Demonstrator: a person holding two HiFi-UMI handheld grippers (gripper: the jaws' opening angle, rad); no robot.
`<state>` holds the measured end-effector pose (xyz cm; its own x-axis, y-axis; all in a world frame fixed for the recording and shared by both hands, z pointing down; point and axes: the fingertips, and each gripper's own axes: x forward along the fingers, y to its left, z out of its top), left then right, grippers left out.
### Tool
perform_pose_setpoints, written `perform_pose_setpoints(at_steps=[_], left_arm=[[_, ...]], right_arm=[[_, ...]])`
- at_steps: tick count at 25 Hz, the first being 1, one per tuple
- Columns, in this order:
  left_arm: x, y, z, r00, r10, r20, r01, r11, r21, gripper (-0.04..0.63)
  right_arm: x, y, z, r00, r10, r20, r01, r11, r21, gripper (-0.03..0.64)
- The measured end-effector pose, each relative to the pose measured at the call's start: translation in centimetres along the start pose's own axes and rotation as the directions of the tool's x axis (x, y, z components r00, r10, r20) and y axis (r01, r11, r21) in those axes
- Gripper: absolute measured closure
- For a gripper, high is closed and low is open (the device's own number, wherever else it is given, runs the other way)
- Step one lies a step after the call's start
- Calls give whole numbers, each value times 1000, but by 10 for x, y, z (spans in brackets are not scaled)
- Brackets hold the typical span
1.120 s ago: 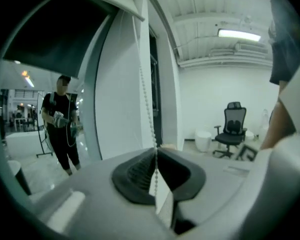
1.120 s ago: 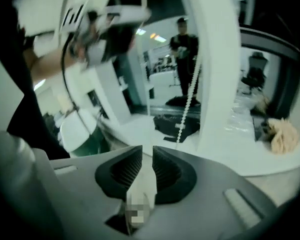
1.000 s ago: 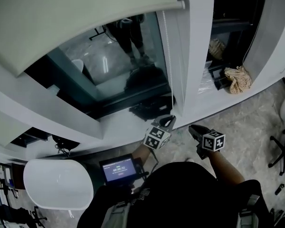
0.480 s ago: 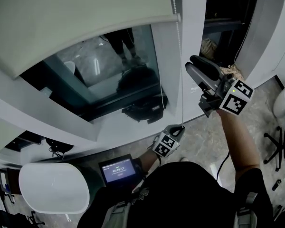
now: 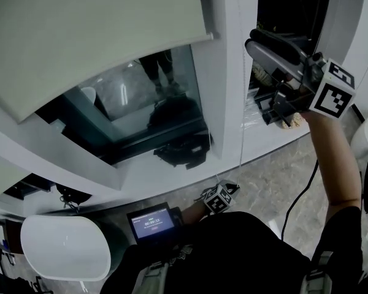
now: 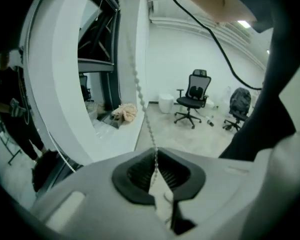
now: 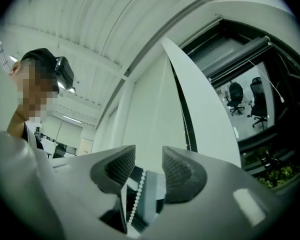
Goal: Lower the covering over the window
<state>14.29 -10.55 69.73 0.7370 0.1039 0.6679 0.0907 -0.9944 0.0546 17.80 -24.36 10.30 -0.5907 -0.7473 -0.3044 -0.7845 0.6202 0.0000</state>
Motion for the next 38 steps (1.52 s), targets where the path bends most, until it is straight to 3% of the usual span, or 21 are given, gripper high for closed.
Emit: perform_pose_setpoints(at_steps=[4,7,9,10,11,14,17,21,24,27,30,32,34,38], left_arm=[[6,5,0,1000,7,-10,-7,1000,6,581],[9,1,-8,1000,-4,-23,3,999,-32,584],[10,6,-13,1000,14,-13,-14,998,-59,586],[8,9,-16,1000,27,-13,-28,997,-65,586],[4,12,-17,999,42,-17,-43,996,-72,586],[-9,22,-20,996,87,-18,-88,991,-101,586],[-21,34,-26,987,162,-16,-162,980,-115,583],[-44,52,-31,955,296,38,-291,952,-89,580],[-70,62,-34,899,393,191,-377,919,-116,532],[-110,68,-43,816,499,292,-430,861,-272,471],[-144,84,-67,739,615,276,-453,756,-472,472],[-169,92,-66,702,653,286,-439,712,-548,474],[-195,97,-44,678,661,321,-407,702,-584,480],[-243,107,9,608,658,445,-368,730,-576,491]], right_arm=[[30,7,8,997,46,-59,-48,999,-26,446],[51,0,16,995,50,-84,-51,999,-19,451],[59,-2,24,993,93,-73,-94,995,-13,497],[61,-1,27,991,115,-72,-116,993,-10,572],[63,1,28,989,130,-75,-132,991,-17,603],[69,5,29,991,82,-107,-101,978,-184,604],[67,4,27,988,-36,-150,-32,905,-425,606],[63,-1,25,972,-141,-190,-7,786,-618,607],[58,-6,1,937,-204,-282,-56,711,-701,607],[53,-13,-53,887,-261,-381,-138,638,-758,607],[35,-23,-118,834,-294,-468,-199,630,-751,607],[20,-25,-166,794,-305,-526,-230,650,-724,607],[6,-23,-212,758,-318,-569,-249,666,-703,606],[-21,-3,-293,722,-330,-608,-251,694,-674,607]])
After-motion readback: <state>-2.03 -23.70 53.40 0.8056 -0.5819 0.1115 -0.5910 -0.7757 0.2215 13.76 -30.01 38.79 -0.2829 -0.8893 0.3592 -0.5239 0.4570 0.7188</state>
